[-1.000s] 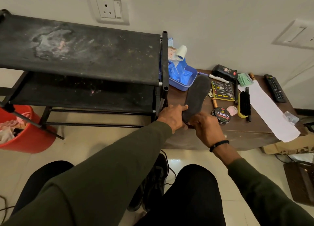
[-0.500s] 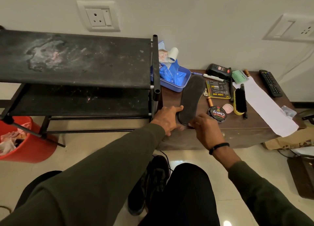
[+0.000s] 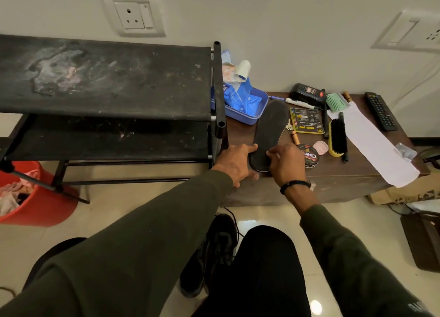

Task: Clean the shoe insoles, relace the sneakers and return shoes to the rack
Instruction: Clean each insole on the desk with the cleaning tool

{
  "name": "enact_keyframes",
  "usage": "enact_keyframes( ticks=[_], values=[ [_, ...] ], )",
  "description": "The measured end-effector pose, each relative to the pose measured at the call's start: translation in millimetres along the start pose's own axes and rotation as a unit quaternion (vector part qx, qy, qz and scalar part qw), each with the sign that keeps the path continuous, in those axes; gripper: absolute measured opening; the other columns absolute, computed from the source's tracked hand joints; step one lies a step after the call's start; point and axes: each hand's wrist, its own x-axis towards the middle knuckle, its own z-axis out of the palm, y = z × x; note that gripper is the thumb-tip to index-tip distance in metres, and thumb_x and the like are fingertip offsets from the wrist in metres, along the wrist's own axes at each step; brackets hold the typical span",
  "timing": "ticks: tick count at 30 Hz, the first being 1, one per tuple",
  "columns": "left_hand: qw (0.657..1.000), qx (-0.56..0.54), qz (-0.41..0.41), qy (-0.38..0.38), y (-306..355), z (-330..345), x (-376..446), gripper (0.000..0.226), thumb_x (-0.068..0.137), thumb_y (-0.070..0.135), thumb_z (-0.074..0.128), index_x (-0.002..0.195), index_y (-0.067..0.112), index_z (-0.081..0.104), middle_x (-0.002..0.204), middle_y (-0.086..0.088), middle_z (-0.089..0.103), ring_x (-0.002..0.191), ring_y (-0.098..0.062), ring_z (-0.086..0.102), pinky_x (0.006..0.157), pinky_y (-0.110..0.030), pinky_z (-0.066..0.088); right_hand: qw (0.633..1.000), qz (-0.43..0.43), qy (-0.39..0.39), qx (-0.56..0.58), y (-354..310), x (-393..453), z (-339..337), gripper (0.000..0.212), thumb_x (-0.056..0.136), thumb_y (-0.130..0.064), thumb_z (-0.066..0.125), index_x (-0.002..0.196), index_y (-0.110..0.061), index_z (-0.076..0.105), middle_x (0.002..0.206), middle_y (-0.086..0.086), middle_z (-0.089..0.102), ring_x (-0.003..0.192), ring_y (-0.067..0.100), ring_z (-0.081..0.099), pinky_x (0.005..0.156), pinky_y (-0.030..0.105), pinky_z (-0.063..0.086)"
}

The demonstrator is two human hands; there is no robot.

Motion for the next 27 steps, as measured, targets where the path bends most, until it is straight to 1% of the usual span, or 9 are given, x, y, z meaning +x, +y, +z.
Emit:
enact_keyframes(
  ticks=[2,7,11,13,17,19,22,25,27],
  values=[
    [1.000,-0.002,0.002,0.002,-0.1,0.6,-0.9,0.094,0.074,0.023,0.091,0.152,0.039,0.040,0.137,-0.009,0.048,0.085,-0.035,0.070,0.060,-0.042,0.063,1.000,-0.018,0.026,0.004,0.1,-26.2,2.5,0.012,0.089,-0.003,0.068,0.094,-0.005,0.079,0.097,0.017,0.070,0.086,0.031,0.066,0.075,0.028,0.046],
    [1.000,0.011,0.010,0.004,-5.8,2.9,4.7,0.097,0.072,0.030,0.091,0.153,0.040,0.039,0.141,-0.013,0.048,0.099,-0.038,0.069,0.082,-0.045,0.061,0.997,-0.077,0.001,0.005,8.7,-37.1,-8.7,0.009,0.086,-0.002,0.072,0.089,-0.008,0.079,0.091,0.012,0.069,0.079,0.026,0.064,0.071,0.025,0.043],
    [1.000,0.012,0.014,0.002,-9.7,5.3,9.6,0.102,0.067,0.033,0.094,0.152,0.040,0.039,0.139,-0.012,0.051,0.100,-0.036,0.069,0.083,-0.046,0.061,1.000,-0.013,-0.004,0.000,6.2,-3.6,-7.9,0.011,0.090,-0.012,0.069,0.091,-0.009,0.080,0.092,0.013,0.075,0.087,0.030,0.068,0.077,0.029,0.047],
    [1.000,0.015,0.008,0.004,-8.2,7.0,9.7,0.102,0.067,0.032,0.094,0.152,0.041,0.039,0.137,-0.011,0.054,0.101,-0.037,0.068,0.083,-0.047,0.061,1.000,0.004,0.007,-0.007,-3.3,-12.6,-4.6,0.012,0.090,-0.008,0.068,0.091,-0.005,0.079,0.094,0.016,0.073,0.088,0.033,0.068,0.077,0.031,0.049],
    [1.000,0.010,0.006,0.003,-5.9,6.6,10.2,0.102,0.068,0.030,0.094,0.152,0.041,0.038,0.132,-0.011,0.056,0.100,-0.037,0.069,0.082,-0.048,0.061,0.997,-0.082,0.007,0.004,-4.6,-45.9,-6.1,0.014,0.079,0.008,0.071,0.086,-0.002,0.079,0.087,0.019,0.068,0.074,0.035,0.065,0.067,0.034,0.051],
    [1.000,0.004,0.013,-0.006,-7.2,4.6,8.2,0.101,0.069,0.029,0.093,0.153,0.041,0.038,0.133,-0.010,0.057,0.095,-0.034,0.071,0.078,-0.045,0.063,0.993,-0.114,-0.021,-0.024,1.3,-31.7,-9.6,0.012,0.082,0.004,0.071,0.087,-0.004,0.079,0.087,0.018,0.070,0.076,0.036,0.066,0.069,0.036,0.052],
    [0.999,-0.021,0.026,-0.019,-10.4,0.8,4.6,0.097,0.073,0.029,0.091,0.153,0.041,0.037,0.129,-0.007,0.058,0.068,-0.025,0.075,0.064,-0.038,0.064,0.995,-0.080,-0.040,-0.049,4.6,11.9,-5.5,0.013,0.089,-0.006,0.067,0.093,-0.010,0.079,0.095,0.015,0.073,0.089,0.035,0.066,0.079,0.039,0.053],
    [1.000,0.005,0.027,-0.015,-8.0,-1.7,-1.0,0.093,0.077,0.034,0.087,0.153,0.043,0.034,0.114,-0.005,0.068,0.058,-0.019,0.073,0.072,-0.034,0.063,0.999,-0.028,-0.019,-0.035,-1.2,26.1,-0.2,0.015,0.089,-0.005,0.065,0.093,-0.012,0.079,0.097,0.013,0.072,0.092,0.031,0.066,0.079,0.035,0.052],
    [0.999,0.026,0.033,-0.017,-6.4,-1.1,-4.2,0.090,0.082,0.039,0.082,0.155,0.044,0.029,0.097,-0.003,0.072,0.056,-0.016,0.072,0.077,-0.032,0.062,0.996,-0.066,-0.023,-0.046,-8.7,8.6,2.0,0.015,0.085,-0.002,0.066,0.089,-0.009,0.078,0.091,0.015,0.069,0.083,0.032,0.064,0.069,0.030,0.045]
  ],
)
